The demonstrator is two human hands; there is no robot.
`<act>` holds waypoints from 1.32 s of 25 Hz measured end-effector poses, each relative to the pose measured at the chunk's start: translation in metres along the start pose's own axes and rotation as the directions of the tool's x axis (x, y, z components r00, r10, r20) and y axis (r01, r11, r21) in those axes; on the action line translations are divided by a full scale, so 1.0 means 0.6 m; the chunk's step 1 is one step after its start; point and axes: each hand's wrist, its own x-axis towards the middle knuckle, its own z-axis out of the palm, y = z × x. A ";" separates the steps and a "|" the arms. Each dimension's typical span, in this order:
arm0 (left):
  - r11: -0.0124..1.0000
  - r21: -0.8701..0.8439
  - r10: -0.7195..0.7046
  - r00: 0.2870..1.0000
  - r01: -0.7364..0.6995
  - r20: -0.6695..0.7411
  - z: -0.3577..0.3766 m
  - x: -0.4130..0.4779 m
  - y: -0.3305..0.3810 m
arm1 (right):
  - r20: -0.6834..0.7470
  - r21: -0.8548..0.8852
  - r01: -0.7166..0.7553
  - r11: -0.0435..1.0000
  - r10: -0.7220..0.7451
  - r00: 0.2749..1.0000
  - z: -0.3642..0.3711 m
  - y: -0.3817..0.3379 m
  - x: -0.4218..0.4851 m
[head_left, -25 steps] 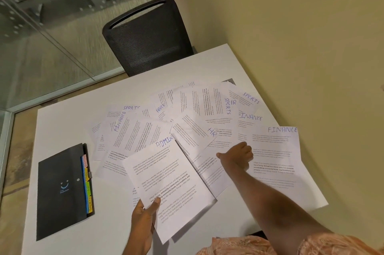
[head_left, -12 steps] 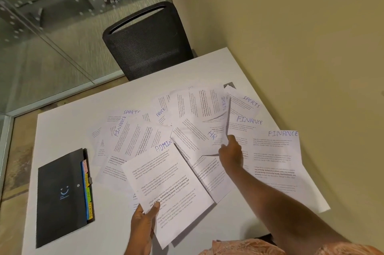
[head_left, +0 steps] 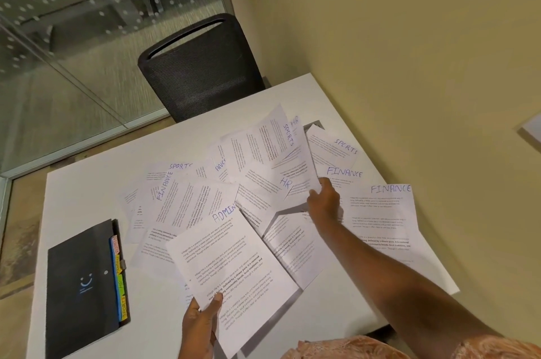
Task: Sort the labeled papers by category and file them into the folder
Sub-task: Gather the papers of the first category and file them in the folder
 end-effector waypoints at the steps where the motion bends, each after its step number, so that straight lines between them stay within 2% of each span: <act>1: 1.000 0.008 -0.001 1.000 0.001 -0.001 -0.001 0.001 -0.001 | -0.015 0.012 -0.031 0.999 0.031 0.999 -0.018 0.008 0.006; 4: 0.999 0.048 0.004 1.000 -0.004 -0.001 -0.004 0.002 -0.005 | -0.075 0.075 -0.109 0.991 0.115 0.991 -0.074 0.045 0.027; 9: 0.999 0.051 -0.002 1.000 0.002 0.003 -0.014 0.008 -0.018 | -0.207 0.058 -0.135 0.989 0.144 0.968 -0.163 0.134 0.074; 14: 0.999 0.038 -0.007 1.000 0.007 0.002 -0.028 0.011 -0.028 | -0.324 -0.274 -0.175 0.946 0.080 0.942 -0.190 0.181 0.070; 16: 0.999 0.046 -0.008 1.000 0.008 0.010 -0.032 0.008 -0.032 | -0.269 -0.351 -0.114 0.930 0.017 0.963 -0.167 0.185 0.034; 19: 0.999 0.047 -0.008 1.000 0.008 0.008 -0.039 0.006 -0.038 | -0.009 -0.431 0.062 0.900 -0.073 0.997 -0.105 0.202 -0.039; 22: 1.000 0.029 -0.011 1.000 0.011 -0.005 -0.047 0.000 -0.042 | 0.220 -0.544 0.159 0.824 -0.043 0.974 -0.034 0.213 -0.107; 27: 1.000 0.001 -0.007 0.999 0.007 -0.042 -0.068 -0.020 -0.053 | 0.224 -0.663 0.127 0.737 0.034 0.974 0.033 0.203 -0.154; 30: 1.000 -0.003 -0.016 0.998 0.016 -0.059 -0.085 -0.025 -0.061 | 0.232 -0.653 0.143 0.744 0.017 0.973 0.049 0.198 -0.158; 33: 1.000 -0.011 -0.014 0.998 0.014 -0.069 -0.094 -0.025 -0.065 | 0.190 -0.560 0.086 0.824 0.026 0.982 0.051 0.195 -0.159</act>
